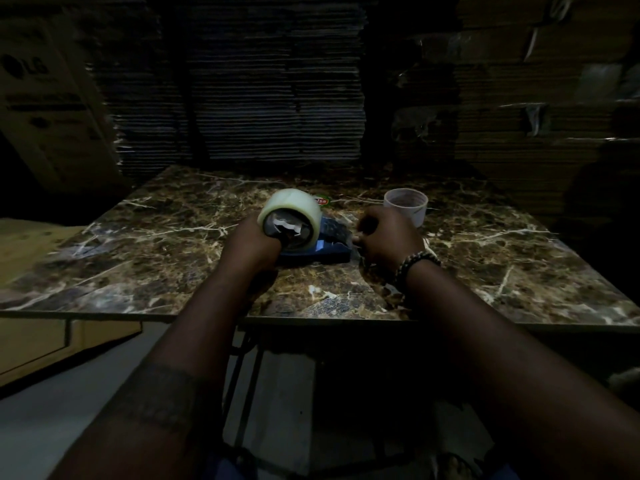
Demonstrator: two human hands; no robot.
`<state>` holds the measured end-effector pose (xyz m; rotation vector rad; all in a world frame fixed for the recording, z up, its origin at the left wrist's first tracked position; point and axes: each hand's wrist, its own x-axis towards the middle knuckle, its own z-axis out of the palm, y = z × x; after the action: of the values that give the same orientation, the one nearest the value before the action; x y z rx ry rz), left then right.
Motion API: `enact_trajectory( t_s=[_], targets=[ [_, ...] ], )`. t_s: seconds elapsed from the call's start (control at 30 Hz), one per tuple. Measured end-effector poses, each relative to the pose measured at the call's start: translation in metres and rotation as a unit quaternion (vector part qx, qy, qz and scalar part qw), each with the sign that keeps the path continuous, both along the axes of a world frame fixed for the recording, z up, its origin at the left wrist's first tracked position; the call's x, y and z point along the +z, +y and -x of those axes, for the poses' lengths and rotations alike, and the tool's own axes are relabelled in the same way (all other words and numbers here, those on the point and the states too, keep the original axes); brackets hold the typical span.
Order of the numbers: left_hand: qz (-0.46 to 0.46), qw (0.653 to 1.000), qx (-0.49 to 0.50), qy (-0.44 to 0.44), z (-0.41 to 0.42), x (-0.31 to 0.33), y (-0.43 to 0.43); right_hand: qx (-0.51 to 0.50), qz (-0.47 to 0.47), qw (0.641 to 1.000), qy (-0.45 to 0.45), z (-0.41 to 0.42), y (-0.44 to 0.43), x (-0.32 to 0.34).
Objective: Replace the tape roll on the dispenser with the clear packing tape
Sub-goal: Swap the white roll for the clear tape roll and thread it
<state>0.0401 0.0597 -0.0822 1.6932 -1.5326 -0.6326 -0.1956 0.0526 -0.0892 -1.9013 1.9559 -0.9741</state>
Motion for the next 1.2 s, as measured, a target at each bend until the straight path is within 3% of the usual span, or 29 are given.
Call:
enact_trajectory(
  t_s=[0.27,0.5,0.67,0.87,1.03,1.2],
  targets=[
    [0.006,1.0,0.019,-0.018,-0.002,-0.003,-0.003,0.025,0.024,0.998,-0.055,-0.001,0.002,0.0],
    [-0.005,0.998,0.028,-0.047,0.0,-0.004,-0.006,0.064,0.021,0.997,-0.045,-0.011,0.006,-0.003],
    [-0.004,0.998,0.034,-0.052,0.004,-0.008,-0.003,0.061,0.001,0.997,-0.044,-0.013,0.007,-0.001],
    [0.001,0.998,0.046,-0.052,0.006,-0.01,-0.004,0.053,-0.025,0.992,-0.114,-0.004,0.012,0.0],
    [0.012,0.997,0.049,-0.055,0.01,-0.011,-0.004,0.029,0.027,0.997,-0.06,-0.002,0.024,0.005],
    [0.012,0.997,0.041,-0.068,0.017,-0.011,-0.005,0.03,0.009,0.995,-0.095,-0.003,0.023,0.008]
  ],
)
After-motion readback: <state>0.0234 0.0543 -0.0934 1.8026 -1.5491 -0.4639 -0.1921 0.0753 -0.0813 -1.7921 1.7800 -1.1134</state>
